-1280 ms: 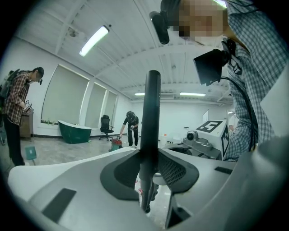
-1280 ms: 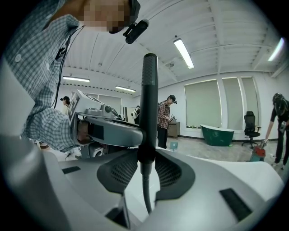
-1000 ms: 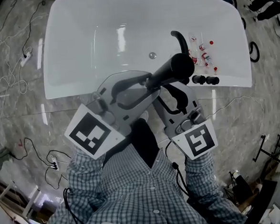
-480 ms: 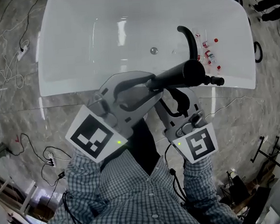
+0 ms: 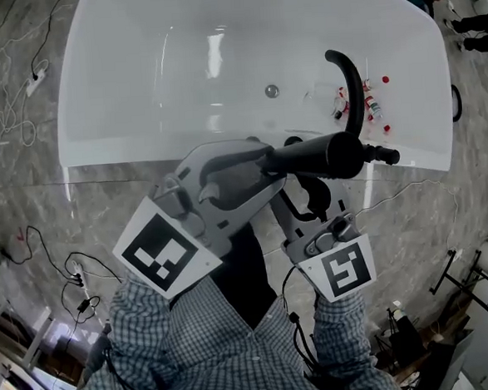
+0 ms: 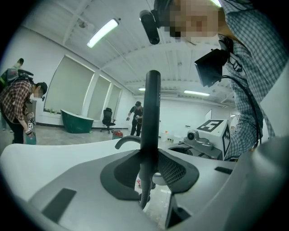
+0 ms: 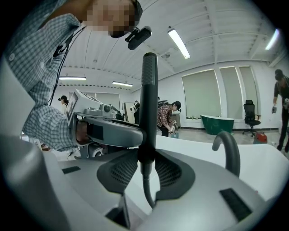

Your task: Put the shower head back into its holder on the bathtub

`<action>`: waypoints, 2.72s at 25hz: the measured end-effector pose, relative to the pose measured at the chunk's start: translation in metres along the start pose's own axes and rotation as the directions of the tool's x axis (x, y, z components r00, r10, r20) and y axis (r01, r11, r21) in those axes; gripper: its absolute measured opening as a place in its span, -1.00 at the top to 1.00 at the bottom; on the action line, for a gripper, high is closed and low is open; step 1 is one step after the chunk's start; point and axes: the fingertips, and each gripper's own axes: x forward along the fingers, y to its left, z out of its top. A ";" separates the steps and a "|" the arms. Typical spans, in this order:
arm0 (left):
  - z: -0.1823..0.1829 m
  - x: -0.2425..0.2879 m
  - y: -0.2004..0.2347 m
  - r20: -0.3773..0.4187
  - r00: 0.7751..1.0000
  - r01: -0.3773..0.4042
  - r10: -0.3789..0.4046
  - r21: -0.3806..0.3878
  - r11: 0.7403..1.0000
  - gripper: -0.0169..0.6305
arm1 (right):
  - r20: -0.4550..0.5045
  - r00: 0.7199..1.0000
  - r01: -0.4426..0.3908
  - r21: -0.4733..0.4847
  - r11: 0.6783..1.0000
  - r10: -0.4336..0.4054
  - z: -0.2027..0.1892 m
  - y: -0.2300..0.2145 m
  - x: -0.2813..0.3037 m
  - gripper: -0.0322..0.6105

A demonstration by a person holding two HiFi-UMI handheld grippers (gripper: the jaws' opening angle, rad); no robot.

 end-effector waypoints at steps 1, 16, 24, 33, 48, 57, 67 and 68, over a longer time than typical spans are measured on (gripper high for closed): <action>-0.004 0.000 0.002 -0.004 1.000 0.001 -0.001 0.002 1.000 0.56 | -0.004 1.000 0.000 0.002 1.000 0.000 -0.004 0.000 0.002 0.54; -0.047 0.013 0.003 -0.027 1.000 -0.007 0.007 -0.006 1.000 0.56 | -0.029 1.000 -0.004 -0.004 1.000 0.004 -0.050 -0.006 0.007 0.54; -0.067 0.021 0.006 -0.048 0.998 -0.028 0.028 -0.003 1.000 0.56 | -0.024 1.000 -0.004 -0.004 1.000 0.004 -0.069 -0.011 0.011 0.54; -0.086 0.026 0.006 -0.057 0.998 -0.029 0.029 -0.006 1.000 0.56 | -0.032 0.999 -0.002 -0.012 1.000 0.002 -0.090 -0.012 0.012 0.54; -0.135 0.038 0.023 -0.096 0.995 -0.017 0.016 -0.008 1.000 0.56 | -0.063 0.998 0.011 -0.030 0.999 -0.013 -0.139 -0.021 0.034 0.54; -0.163 0.055 0.027 -0.145 0.989 -0.004 0.004 -0.002 1.000 0.56 | -0.084 0.996 0.028 -0.026 0.999 -0.031 -0.168 -0.033 0.039 0.54; -0.191 0.067 0.035 -0.196 0.981 0.004 -0.005 -0.002 1.000 0.56 | -0.114 0.993 0.032 -0.026 0.999 -0.035 -0.197 -0.041 0.047 0.54; -0.193 0.068 0.035 -0.200 0.980 0.003 -0.004 -0.003 1.000 0.56 | -0.118 0.992 0.032 -0.027 0.999 -0.035 -0.200 -0.042 0.048 0.54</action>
